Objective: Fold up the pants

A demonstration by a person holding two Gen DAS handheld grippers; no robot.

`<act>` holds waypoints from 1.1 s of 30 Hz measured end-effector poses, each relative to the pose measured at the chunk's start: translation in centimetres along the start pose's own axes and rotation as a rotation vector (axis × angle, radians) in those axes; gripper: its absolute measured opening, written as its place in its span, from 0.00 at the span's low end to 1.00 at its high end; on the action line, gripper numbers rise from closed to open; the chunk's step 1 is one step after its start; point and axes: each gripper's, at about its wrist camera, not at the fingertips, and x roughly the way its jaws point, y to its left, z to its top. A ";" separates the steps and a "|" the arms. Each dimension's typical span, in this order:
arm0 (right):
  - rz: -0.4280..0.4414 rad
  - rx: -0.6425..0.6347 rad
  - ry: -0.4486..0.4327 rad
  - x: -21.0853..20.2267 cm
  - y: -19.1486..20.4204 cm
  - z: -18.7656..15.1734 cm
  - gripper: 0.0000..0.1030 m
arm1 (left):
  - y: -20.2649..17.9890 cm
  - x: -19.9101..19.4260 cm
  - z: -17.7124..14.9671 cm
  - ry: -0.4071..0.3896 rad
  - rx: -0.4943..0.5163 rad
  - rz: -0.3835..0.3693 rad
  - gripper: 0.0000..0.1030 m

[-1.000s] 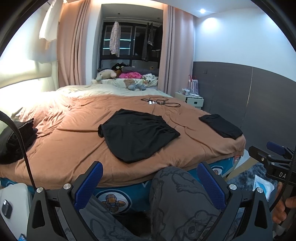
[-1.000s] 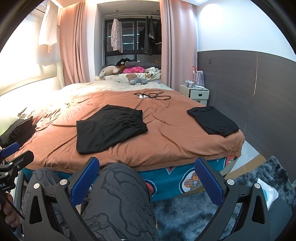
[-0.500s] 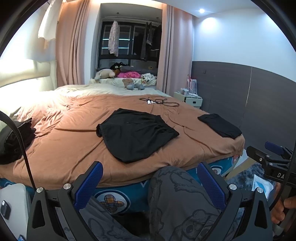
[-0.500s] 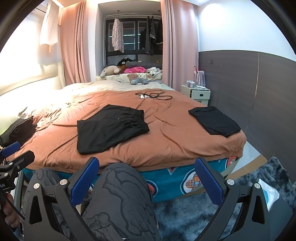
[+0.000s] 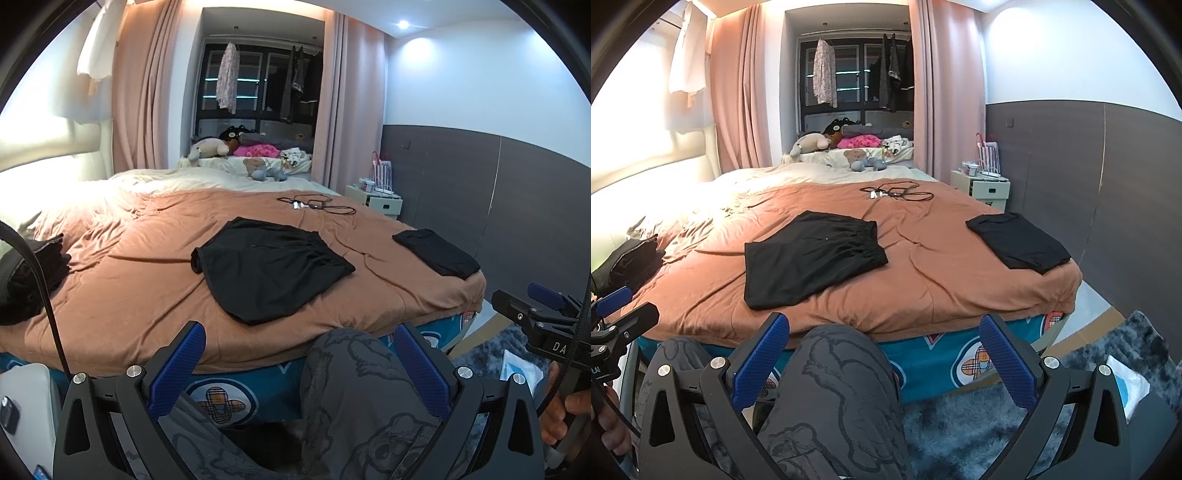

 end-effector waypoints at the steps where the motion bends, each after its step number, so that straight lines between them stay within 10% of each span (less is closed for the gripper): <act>1: 0.000 0.000 0.000 0.0 0.0 0.0 1.00 | 0.0 0.0 0.0 0.000 0.000 -0.001 1.00; 19: 0.015 0.006 -0.007 0.9 0.3 1.3 1.00 | 1.3 0.5 0.8 -0.010 -0.023 -0.018 1.00; 33: 0.078 0.036 0.053 9.5 -2.2 5.6 1.00 | 5.6 7.4 2.7 0.031 -0.136 -0.023 0.99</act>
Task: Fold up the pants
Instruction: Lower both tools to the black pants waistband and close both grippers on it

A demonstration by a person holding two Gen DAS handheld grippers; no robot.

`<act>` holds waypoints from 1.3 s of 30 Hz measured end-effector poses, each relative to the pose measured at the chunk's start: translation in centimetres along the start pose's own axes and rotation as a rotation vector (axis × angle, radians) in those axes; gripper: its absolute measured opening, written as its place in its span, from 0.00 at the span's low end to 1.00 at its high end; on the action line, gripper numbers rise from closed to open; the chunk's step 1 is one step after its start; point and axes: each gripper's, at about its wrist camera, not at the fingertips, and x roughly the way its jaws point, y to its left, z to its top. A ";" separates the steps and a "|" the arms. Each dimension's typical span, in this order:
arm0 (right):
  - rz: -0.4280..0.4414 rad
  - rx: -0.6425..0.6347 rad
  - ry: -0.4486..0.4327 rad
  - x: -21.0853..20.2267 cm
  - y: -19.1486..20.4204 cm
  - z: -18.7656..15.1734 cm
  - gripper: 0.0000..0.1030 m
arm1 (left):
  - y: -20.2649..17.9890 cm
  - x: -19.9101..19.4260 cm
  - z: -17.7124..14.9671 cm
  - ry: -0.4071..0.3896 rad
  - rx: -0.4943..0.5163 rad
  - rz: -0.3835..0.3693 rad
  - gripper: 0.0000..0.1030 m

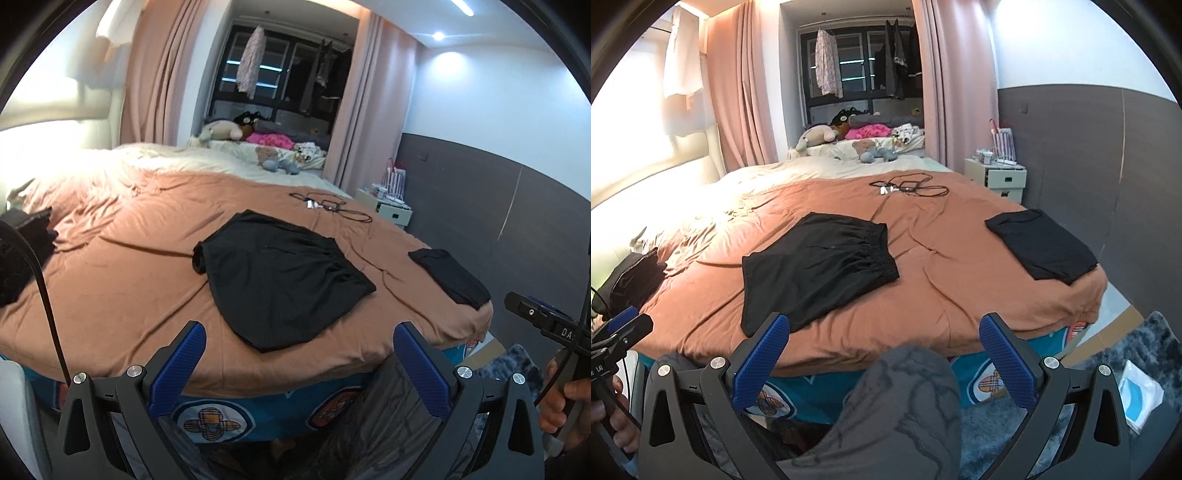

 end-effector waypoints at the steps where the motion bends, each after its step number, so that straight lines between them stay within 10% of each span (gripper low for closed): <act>1: 0.008 0.004 0.004 0.5 -0.3 0.3 1.00 | 0.3 0.6 0.1 0.010 -0.008 0.006 0.98; 17: 0.126 0.071 0.088 10.6 -3.2 2.9 0.88 | 7.5 10.2 -0.3 0.242 -0.269 -0.032 0.57; 39: 0.250 0.191 0.282 20.6 -6.9 5.1 0.82 | 9.5 20.7 -3.2 0.530 -0.581 -0.193 0.55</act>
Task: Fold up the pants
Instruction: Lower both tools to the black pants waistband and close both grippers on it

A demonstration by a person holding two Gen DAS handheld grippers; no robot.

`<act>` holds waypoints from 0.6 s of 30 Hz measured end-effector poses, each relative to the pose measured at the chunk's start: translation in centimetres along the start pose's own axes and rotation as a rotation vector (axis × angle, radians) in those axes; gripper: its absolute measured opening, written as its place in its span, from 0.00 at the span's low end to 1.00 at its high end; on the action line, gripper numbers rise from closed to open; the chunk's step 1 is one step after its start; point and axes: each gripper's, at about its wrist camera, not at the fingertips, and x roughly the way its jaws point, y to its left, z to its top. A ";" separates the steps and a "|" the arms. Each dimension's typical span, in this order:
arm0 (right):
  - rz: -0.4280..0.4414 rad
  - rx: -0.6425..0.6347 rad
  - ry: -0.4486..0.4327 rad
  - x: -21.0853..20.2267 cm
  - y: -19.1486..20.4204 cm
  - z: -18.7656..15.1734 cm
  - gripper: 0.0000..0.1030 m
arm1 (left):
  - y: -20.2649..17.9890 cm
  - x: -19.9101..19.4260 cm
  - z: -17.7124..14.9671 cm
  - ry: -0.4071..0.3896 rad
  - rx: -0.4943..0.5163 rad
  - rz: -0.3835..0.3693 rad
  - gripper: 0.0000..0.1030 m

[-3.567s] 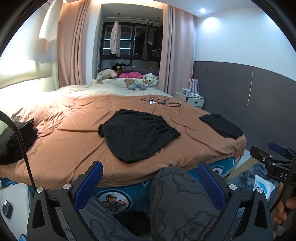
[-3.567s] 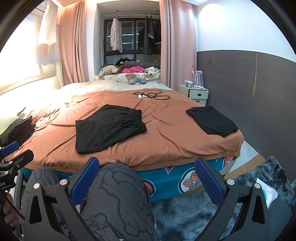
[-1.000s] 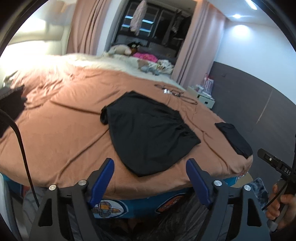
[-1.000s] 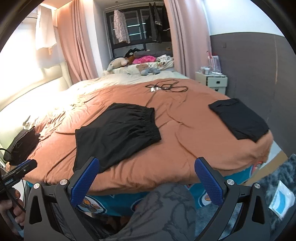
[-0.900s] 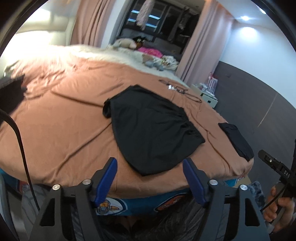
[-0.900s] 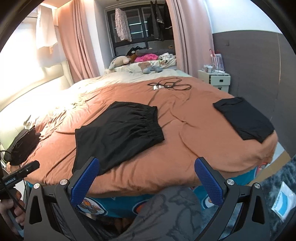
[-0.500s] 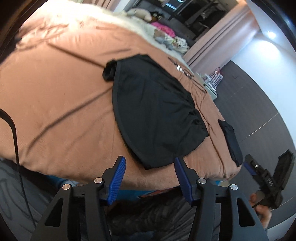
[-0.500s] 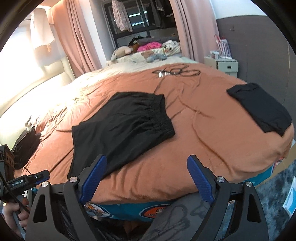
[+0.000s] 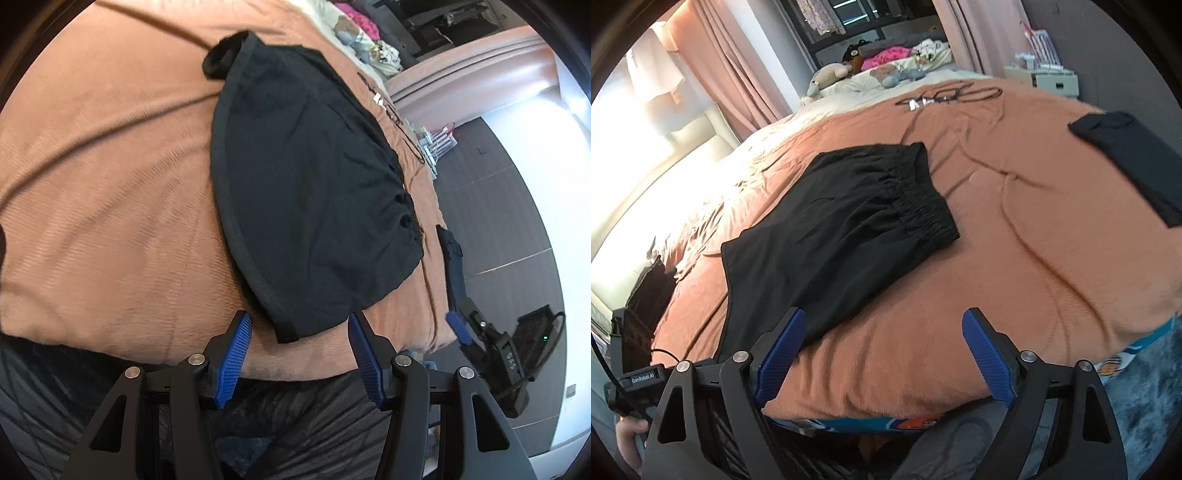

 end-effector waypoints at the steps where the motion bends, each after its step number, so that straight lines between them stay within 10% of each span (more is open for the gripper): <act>1: 0.008 0.008 0.005 0.4 -0.2 0.1 0.82 | 0.1 0.4 0.2 0.007 -0.013 -0.002 0.55; 12: 0.118 0.143 0.065 3.7 -4.4 2.3 0.81 | 1.1 1.6 1.6 0.009 -0.179 -0.064 0.55; 18: 0.139 0.217 0.078 5.2 -6.1 3.0 0.67 | 1.0 1.7 0.6 0.018 -0.200 -0.021 0.09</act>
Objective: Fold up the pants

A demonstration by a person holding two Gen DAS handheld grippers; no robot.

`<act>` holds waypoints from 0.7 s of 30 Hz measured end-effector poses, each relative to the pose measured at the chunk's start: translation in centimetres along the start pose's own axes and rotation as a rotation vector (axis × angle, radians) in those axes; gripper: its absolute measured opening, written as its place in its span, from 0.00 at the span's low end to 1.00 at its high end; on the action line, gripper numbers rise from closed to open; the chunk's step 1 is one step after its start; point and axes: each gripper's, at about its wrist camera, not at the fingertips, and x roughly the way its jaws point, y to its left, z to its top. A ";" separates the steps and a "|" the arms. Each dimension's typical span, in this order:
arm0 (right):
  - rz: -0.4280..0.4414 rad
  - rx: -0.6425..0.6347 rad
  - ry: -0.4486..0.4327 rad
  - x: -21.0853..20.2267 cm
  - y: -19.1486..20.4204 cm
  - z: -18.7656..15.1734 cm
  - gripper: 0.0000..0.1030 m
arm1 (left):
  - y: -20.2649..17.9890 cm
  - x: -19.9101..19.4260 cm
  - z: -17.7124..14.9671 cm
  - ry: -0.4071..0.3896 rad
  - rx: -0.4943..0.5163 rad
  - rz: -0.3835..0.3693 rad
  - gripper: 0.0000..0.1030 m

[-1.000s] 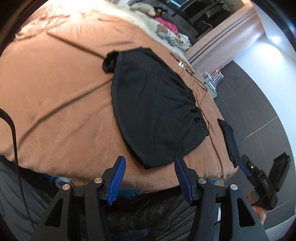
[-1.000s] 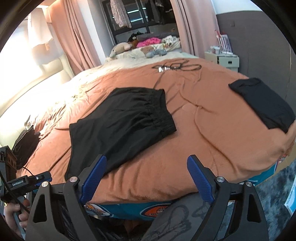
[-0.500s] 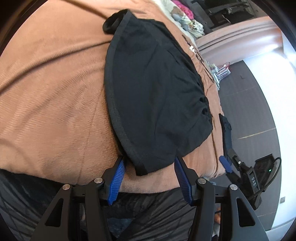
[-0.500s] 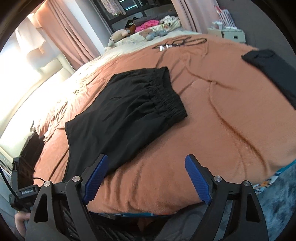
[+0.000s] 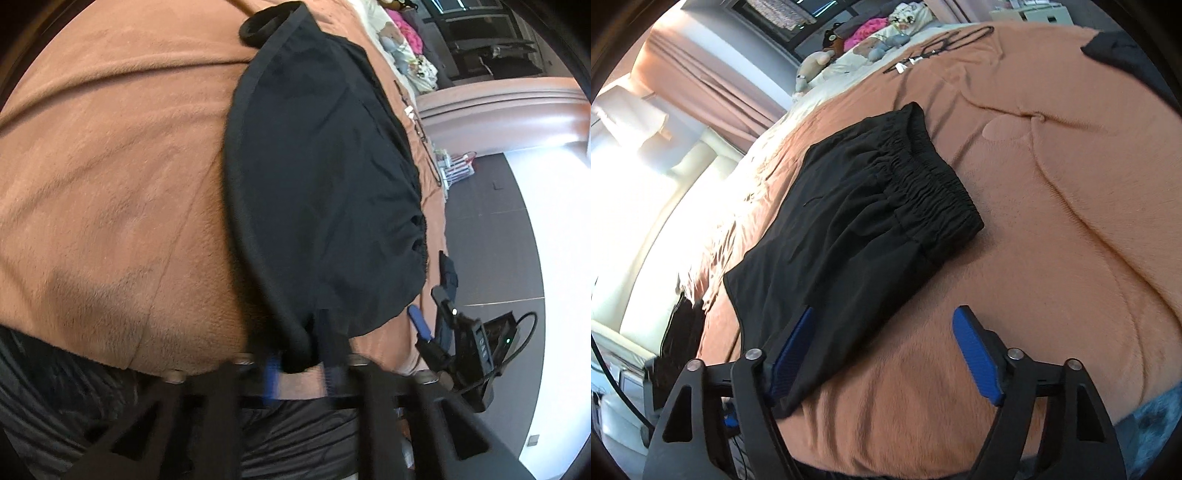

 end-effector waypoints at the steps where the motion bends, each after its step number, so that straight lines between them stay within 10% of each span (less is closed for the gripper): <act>1: 0.002 0.009 0.003 0.3 0.0 0.1 0.64 | 0.1 -0.2 0.0 -0.012 -0.008 -0.001 0.08; 21: 0.033 0.105 -0.056 0.6 -0.2 2.9 0.11 | -5.3 -6.6 1.8 -0.214 0.146 -0.033 0.05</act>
